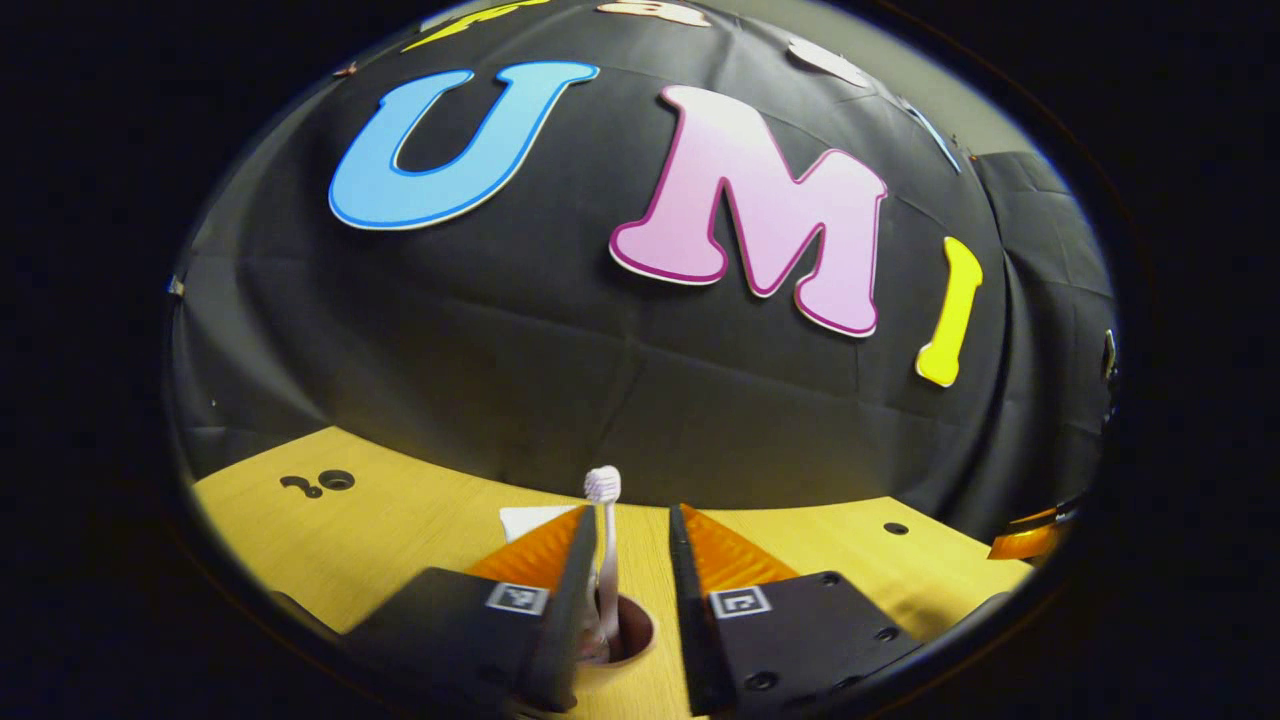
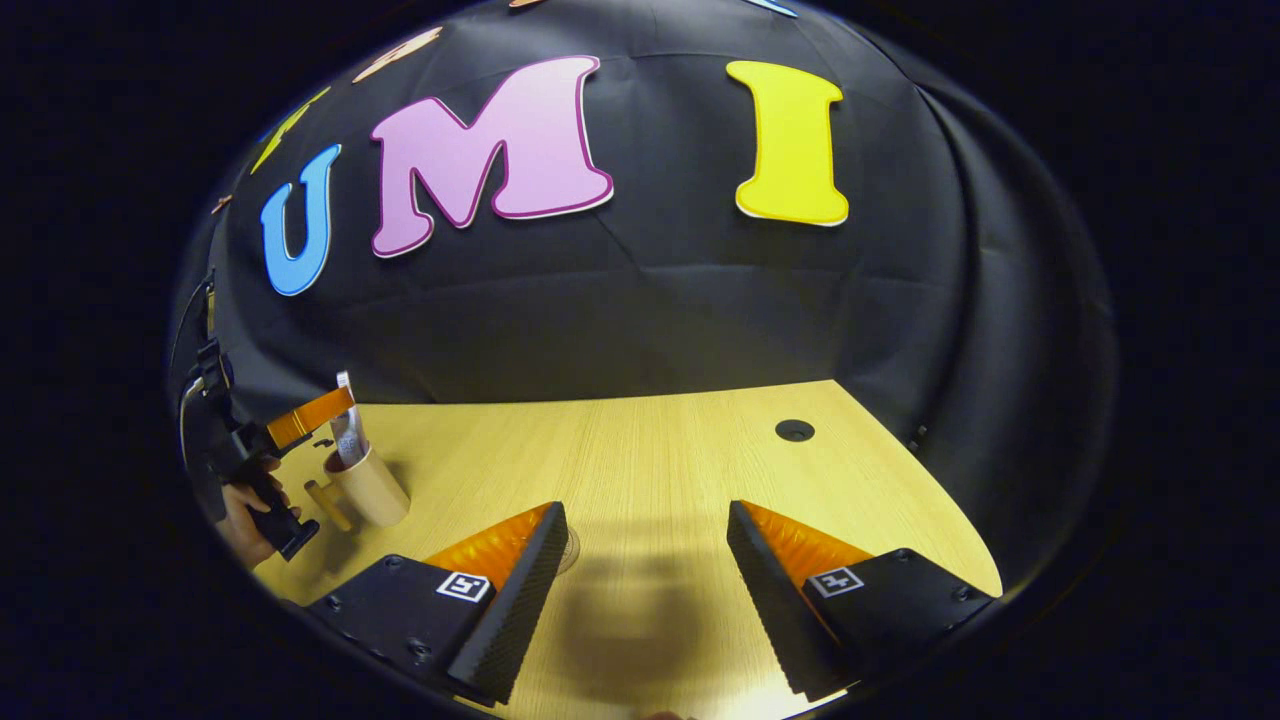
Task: Put the toothbrush and toothpaste on the desktop into the cup, then pick up the cup and place it on the coaster on the desktop.
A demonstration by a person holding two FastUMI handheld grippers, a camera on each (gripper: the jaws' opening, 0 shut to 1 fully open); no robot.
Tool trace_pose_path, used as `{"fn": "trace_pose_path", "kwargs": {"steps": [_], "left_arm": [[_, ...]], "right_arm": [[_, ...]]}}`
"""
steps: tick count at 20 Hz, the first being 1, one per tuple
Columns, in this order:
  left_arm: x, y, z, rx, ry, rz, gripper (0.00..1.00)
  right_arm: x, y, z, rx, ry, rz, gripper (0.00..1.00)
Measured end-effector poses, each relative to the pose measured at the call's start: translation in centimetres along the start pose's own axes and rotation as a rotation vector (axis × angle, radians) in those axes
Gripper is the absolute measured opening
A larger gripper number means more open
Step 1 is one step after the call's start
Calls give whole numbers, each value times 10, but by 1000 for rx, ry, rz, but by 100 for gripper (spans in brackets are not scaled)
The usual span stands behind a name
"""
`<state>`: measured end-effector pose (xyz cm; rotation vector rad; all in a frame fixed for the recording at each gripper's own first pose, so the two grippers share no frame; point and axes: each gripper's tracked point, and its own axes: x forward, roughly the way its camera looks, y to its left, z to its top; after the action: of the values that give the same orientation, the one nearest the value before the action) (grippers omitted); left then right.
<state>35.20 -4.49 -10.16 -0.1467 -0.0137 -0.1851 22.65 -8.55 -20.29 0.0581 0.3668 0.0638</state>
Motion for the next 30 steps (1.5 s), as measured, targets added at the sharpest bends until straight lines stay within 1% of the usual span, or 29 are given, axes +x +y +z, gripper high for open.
{"fn": "trace_pose_path", "kwargs": {"steps": [4,6,8,13,18,23,25,30], "left_arm": [[-26,-8,0,48,54,-9,100],[-41,-8,2,58,94,-4,99],[-57,0,0,78,161,18,98],[-80,21,-14,84,379,32,98],[-80,26,-39,77,616,-3,98],[-78,34,-81,83,834,5,98],[-77,38,-95,99,905,18,98],[-65,42,-120,163,1045,15,98]], "right_arm": [[-2,-2,-1,4,3,-4,98],[-3,-5,0,18,2,-9,98],[-4,-8,2,39,5,-13,98],[-11,-21,8,85,8,-24,98],[-14,-40,12,129,5,-48,98],[-24,-68,11,160,-1,-97,98],[-29,-78,8,166,5,-108,98],[-39,-101,-1,160,22,-142,98]]}}
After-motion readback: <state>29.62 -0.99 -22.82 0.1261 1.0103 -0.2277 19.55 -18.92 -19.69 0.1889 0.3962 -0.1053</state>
